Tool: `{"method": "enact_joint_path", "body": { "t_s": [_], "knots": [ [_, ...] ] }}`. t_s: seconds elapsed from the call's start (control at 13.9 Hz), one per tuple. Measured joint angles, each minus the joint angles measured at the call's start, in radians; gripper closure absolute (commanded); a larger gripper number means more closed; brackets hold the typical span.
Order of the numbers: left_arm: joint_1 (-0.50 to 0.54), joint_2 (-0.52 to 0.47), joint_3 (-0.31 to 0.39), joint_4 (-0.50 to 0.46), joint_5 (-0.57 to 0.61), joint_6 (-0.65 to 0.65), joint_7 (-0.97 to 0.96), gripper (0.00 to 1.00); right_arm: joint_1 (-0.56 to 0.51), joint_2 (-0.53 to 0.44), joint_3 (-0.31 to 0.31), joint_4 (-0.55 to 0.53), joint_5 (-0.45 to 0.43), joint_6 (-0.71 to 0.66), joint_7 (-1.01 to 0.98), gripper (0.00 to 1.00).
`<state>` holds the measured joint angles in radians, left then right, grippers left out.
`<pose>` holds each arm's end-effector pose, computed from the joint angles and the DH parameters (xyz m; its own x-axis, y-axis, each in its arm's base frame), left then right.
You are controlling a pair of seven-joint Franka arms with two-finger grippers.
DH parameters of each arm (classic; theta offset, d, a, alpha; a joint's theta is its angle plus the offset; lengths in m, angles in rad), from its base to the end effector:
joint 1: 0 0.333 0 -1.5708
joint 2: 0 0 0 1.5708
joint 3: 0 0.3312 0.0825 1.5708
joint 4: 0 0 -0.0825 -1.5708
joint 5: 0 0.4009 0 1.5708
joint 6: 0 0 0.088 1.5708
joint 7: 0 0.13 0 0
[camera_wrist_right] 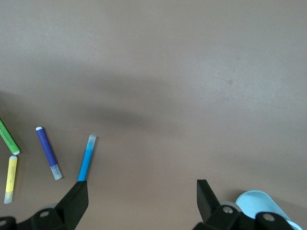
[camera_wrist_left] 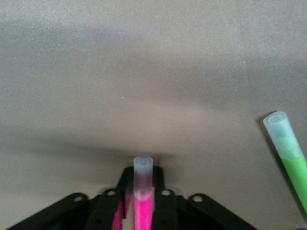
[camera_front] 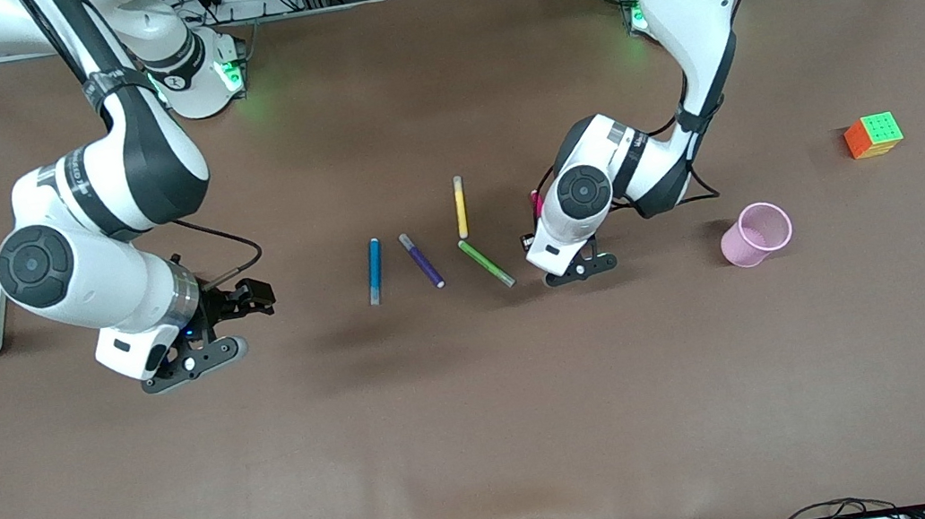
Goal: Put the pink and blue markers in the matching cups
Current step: 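Close the left gripper on the pink marker, then lift the pink marker with the left gripper while the right gripper grasps the blue marker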
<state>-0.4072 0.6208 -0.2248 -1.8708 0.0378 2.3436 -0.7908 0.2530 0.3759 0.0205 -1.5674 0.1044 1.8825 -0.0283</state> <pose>0.5174 -0.3742 0.1527 0.9725 0.1611 -0.1681 0.1603 -0.9869 -0.0184 0.6542 0.1924 0.4072 0.9624 0.2650 -0.0595 0.2579 -0.9603 -0.1063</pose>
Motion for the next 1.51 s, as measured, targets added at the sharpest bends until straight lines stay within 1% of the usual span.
{"method": "enact_joint_path", "body": {
  "t_s": [0.36,0.65,0.86,1.15,1.29,1.51],
  "knots": [
    [0.010,-0.007,0.005,0.006,0.000,0.003,0.000,1.00,0.006,0.013,0.001,-0.001,0.008,0.009,0.000,0.00],
    [0.040,-0.063,0.012,0.013,0.006,-0.001,0.000,1.00,0.010,0.013,0.001,-0.001,0.008,0.010,0.000,0.00],
    [0.089,-0.121,0.013,0.013,0.113,-0.031,0.000,1.00,0.012,0.018,0.001,-0.001,0.009,0.012,0.000,0.00],
    [0.158,-0.189,0.014,0.012,0.206,-0.047,0.005,1.00,0.028,0.027,0.002,-0.001,0.010,0.025,0.025,0.00],
    [0.183,-0.216,0.015,0.010,0.224,-0.051,0.012,1.00,0.045,0.044,0.002,-0.003,0.010,0.057,0.054,0.00],
    [0.216,-0.255,0.014,0.006,0.244,-0.055,0.030,1.00,0.111,0.103,0.002,-0.004,-0.007,0.134,0.188,0.00]
  ]
}}
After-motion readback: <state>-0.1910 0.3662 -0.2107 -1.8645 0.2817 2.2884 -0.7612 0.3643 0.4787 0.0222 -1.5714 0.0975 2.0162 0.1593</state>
